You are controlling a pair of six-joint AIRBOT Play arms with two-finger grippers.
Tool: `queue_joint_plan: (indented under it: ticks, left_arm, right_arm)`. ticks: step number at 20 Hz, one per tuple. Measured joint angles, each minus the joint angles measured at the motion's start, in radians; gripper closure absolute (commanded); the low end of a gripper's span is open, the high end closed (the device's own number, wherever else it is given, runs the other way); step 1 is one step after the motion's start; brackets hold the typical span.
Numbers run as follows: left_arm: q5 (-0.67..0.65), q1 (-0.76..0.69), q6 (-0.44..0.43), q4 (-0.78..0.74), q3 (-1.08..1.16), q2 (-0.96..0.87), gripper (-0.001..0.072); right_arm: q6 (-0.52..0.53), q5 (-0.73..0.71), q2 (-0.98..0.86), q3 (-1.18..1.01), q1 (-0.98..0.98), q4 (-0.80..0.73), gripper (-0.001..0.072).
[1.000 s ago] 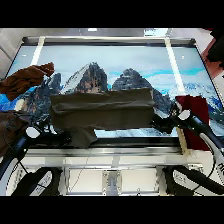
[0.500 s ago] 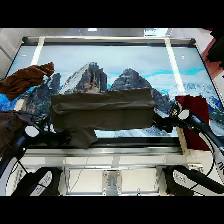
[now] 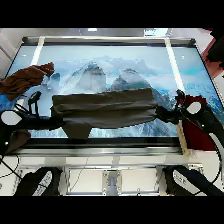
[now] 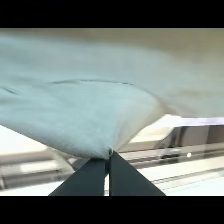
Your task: Fold the shirts.
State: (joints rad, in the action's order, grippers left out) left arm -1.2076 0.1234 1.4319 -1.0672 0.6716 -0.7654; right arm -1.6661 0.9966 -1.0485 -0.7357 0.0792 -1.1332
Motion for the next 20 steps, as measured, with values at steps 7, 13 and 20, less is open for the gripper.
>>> queue_joint_plan:
  ticks: [7,13,20]
  left_arm:
    - [0.126,0.000,-0.001,-0.077,0.125,-0.092,0.0699]
    - [0.219,-0.003,-0.008,-0.126,0.294,-0.377,0.0699]
    - [0.328,-0.089,0.056,-0.229,0.475,-0.664,0.0699]
  right_arm:
    - [0.058,-0.045,-0.056,-0.136,0.000,0.063,0.0685]
    - [0.090,-0.089,-0.267,-0.330,-0.003,0.113,0.0685]
    - [0.114,-0.173,-0.537,-0.562,-0.059,0.132,0.0685]
